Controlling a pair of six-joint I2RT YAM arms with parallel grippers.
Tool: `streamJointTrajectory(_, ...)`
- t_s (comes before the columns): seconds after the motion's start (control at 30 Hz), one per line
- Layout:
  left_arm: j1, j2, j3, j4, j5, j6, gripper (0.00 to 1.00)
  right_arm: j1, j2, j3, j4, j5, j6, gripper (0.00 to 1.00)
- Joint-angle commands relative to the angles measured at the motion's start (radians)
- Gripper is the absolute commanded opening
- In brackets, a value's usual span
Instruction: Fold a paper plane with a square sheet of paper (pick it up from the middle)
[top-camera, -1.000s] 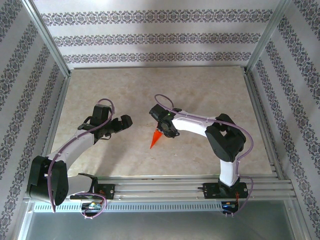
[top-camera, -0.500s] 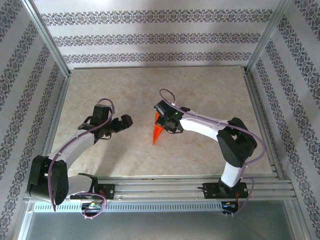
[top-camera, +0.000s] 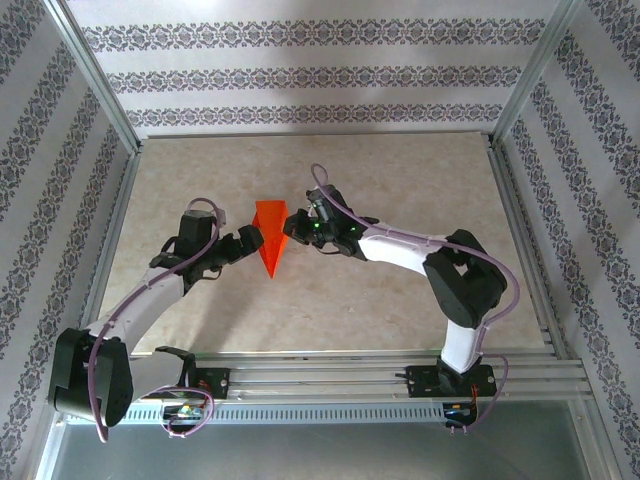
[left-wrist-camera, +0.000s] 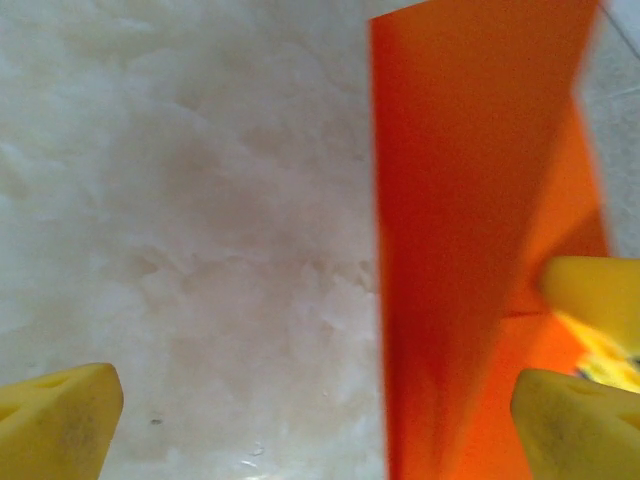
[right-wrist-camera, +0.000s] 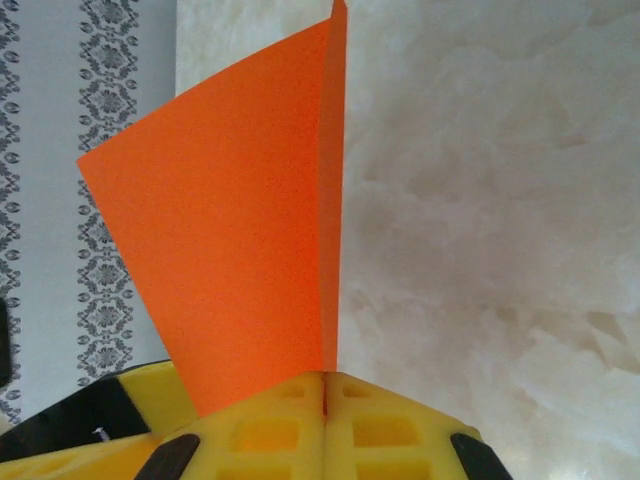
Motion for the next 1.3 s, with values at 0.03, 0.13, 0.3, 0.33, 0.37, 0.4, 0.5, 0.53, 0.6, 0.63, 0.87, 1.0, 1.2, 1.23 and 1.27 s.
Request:
streamJointTrajectory(0.03, 0.001, 0.032, -0.003, 0.082, 0.113, -0.026, 1.0, -0.036, 0.069, -0.062, 0.167, -0.119, 0.015, 0.0)
streamJointTrajectory(0.13, -0.035, 0.072, 0.02, 0.085, 0.131, -0.039, 0.99, -0.049, 0.095, -0.105, 0.186, -0.123, 0.009, 0.0)
streamJointTrajectory(0.3, -0.101, 0.123, 0.02, 0.124, 0.123, -0.097, 0.97, -0.073, 0.106, -0.206, 0.265, -0.116, 0.027, 0.0)
streamJointTrajectory(0.33, -0.114, 0.13, 0.021, 0.128, 0.12, -0.107, 0.97, -0.077, 0.105, -0.218, 0.271, -0.113, 0.027, 0.0)
streamJointTrajectory(0.37, -0.13, 0.141, 0.022, 0.133, 0.114, -0.118, 0.96, -0.078, 0.104, -0.231, 0.279, -0.111, 0.024, 0.0)
streamJointTrajectory(0.4, -0.147, 0.152, 0.024, 0.142, 0.112, -0.128, 0.94, -0.08, 0.104, -0.244, 0.286, -0.11, 0.024, 0.0)
streamJointTrajectory(0.5, -0.195, 0.179, 0.035, 0.15, 0.09, -0.151, 0.89, -0.085, 0.102, -0.272, 0.309, -0.104, 0.026, 0.0)
streamJointTrajectory(0.53, -0.208, 0.188, 0.038, 0.151, 0.081, -0.155, 0.87, -0.086, 0.101, -0.278, 0.311, -0.102, 0.027, 0.0)
streamJointTrajectory(0.6, -0.227, 0.208, 0.051, 0.154, 0.071, -0.164, 0.81, -0.088, 0.1, -0.287, 0.317, -0.099, 0.027, 0.0)
streamJointTrajectory(0.63, -0.235, 0.218, 0.056, 0.156, 0.071, -0.167, 0.78, -0.088, 0.101, -0.287, 0.317, -0.098, 0.027, 0.0)
streamJointTrajectory(0.87, -0.27, 0.259, 0.09, 0.169, 0.058, -0.184, 0.66, -0.092, 0.104, -0.292, 0.316, -0.103, 0.025, 0.0)
streamJointTrajectory(1.0, -0.277, 0.297, 0.114, 0.177, 0.055, -0.187, 0.65, -0.095, 0.104, -0.295, 0.316, -0.104, 0.026, 0.0)
streamJointTrajectory(1.2, -0.277, 0.373, 0.181, 0.091, -0.005, -0.187, 0.71, -0.095, 0.108, -0.297, 0.317, -0.105, 0.028, 0.0)
streamJointTrajectory(1.23, -0.277, 0.381, 0.188, 0.082, -0.017, -0.186, 0.7, -0.097, 0.109, -0.296, 0.317, -0.106, 0.029, 0.0)
streamJointTrajectory(1.27, -0.279, 0.39, 0.197, 0.082, -0.021, -0.182, 0.7, -0.095, 0.11, -0.297, 0.317, -0.105, 0.031, 0.0)
